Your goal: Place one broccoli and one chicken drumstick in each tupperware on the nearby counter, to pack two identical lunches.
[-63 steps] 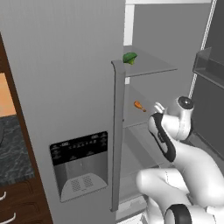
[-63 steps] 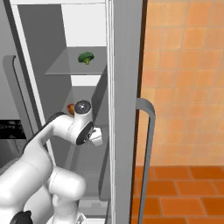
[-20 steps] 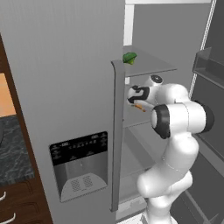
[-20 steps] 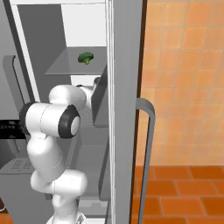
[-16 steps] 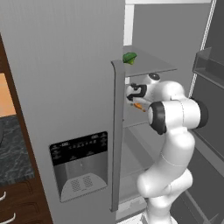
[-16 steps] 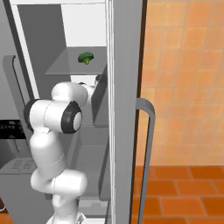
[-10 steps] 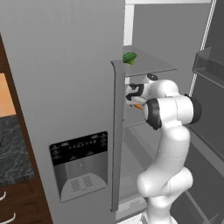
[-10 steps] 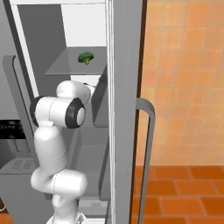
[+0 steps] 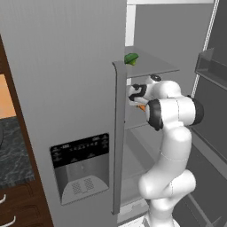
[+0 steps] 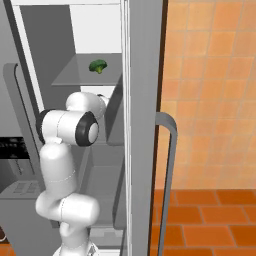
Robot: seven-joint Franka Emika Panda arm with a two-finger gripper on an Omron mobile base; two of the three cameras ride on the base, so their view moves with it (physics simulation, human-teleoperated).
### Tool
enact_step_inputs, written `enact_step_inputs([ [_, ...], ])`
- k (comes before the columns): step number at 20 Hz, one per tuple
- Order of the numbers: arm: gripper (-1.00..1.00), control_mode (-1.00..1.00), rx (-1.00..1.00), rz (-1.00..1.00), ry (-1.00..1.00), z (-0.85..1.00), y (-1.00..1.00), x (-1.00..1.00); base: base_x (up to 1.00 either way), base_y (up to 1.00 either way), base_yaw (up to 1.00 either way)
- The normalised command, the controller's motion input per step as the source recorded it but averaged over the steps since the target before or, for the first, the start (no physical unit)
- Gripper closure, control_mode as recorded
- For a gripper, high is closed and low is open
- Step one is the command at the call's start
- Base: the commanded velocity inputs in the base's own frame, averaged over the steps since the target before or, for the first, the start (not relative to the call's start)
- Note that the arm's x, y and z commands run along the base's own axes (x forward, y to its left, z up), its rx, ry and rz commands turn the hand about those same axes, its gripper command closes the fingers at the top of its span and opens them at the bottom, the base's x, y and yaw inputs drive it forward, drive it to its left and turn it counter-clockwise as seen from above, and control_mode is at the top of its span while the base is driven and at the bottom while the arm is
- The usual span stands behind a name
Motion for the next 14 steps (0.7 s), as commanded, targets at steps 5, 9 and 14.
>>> enact_step_inputs([
  [5, 1.00, -1.00, 0.00, 0.00, -0.01, 0.00, 0.02, -0.13, 0.00, 0.00, 0.00],
  [9, 1.00, -1.00, 0.00, 0.00, -0.27, 0.00, 0.23, -1.00, 0.00, 0.00, 0.00],
  [14, 1.00, -1.00, -0.04, 0.00, -0.36, 0.59, 0.24, -1.00, 0.00, 0.00, 0.00],
])
